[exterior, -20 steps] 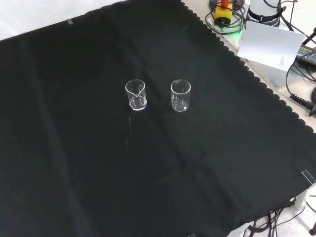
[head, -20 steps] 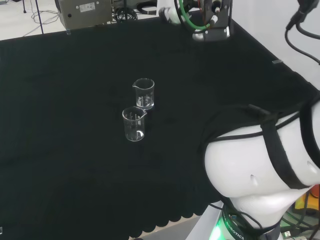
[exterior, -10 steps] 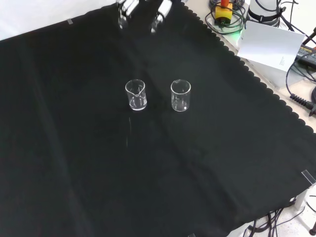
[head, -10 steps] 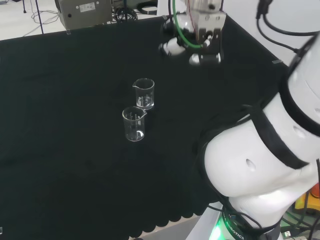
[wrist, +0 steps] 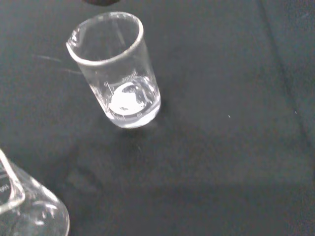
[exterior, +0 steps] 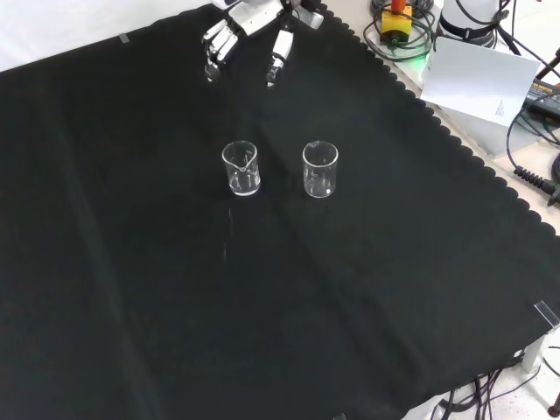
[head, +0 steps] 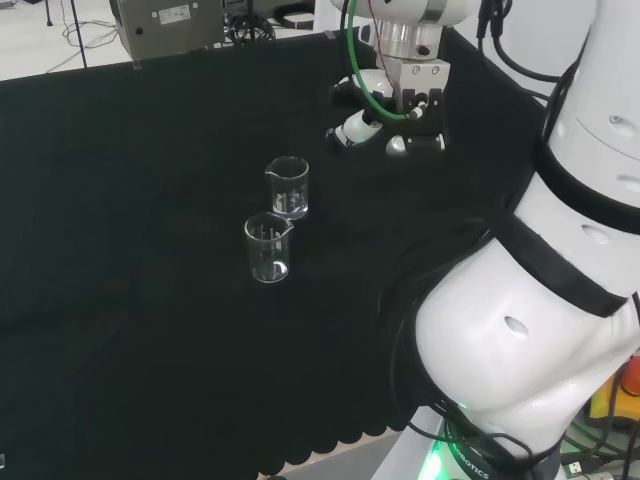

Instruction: Pick up the beaker on the right.

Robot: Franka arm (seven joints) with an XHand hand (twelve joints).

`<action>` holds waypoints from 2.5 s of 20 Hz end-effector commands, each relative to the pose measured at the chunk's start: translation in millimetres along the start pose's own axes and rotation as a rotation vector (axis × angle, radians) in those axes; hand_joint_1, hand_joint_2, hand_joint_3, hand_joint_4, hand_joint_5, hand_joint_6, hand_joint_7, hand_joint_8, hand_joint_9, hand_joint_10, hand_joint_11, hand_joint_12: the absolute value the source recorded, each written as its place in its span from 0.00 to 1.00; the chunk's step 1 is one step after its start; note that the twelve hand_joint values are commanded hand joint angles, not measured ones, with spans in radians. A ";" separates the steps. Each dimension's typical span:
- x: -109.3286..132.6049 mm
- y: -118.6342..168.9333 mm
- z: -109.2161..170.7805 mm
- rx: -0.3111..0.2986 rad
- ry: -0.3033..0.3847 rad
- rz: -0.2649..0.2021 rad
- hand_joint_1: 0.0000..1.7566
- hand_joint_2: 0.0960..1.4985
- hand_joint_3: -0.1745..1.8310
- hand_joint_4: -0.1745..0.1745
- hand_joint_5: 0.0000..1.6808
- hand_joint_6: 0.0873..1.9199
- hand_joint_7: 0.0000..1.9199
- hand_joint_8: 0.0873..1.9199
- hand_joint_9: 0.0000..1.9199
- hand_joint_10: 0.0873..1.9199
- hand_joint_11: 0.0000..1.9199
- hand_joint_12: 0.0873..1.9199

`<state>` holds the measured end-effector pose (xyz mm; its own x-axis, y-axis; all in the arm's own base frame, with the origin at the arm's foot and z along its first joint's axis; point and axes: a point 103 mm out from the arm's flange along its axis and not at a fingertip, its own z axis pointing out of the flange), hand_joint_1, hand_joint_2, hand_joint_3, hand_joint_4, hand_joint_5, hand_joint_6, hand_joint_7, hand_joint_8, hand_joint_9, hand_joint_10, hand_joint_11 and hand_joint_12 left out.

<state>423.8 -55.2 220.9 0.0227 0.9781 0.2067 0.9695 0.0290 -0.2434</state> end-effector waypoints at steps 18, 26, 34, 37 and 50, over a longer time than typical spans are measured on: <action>0.0 77.4 112.2 -0.002 0.327 -0.165 0.44 0.58 0.00 0.32 0.24 0.00 0.10 0.35 0.17 0.34 0.00 0.73; -1.1 82.0 120.8 -0.020 0.373 -0.213 0.44 0.58 0.00 0.32 0.24 0.00 0.11 0.35 0.17 0.33 0.00 0.73; -3.3 87.2 136.9 -0.001 0.446 -0.283 0.46 0.55 0.00 0.33 0.26 0.00 0.13 0.35 0.17 0.33 0.00 0.72; -0.9 89.4 139.4 -0.003 0.463 -0.308 0.47 0.55 0.00 0.33 0.26 0.00 0.13 0.35 0.17 0.32 0.00 0.71; 12.1 97.7 149.6 -0.032 0.480 -0.316 0.48 0.55 0.00 0.34 0.27 0.00 0.12 0.34 0.16 0.31 0.00 0.69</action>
<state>481.7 -11.4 62.2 -0.1817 0.7198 0.6699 0.9471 0.3113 -0.0776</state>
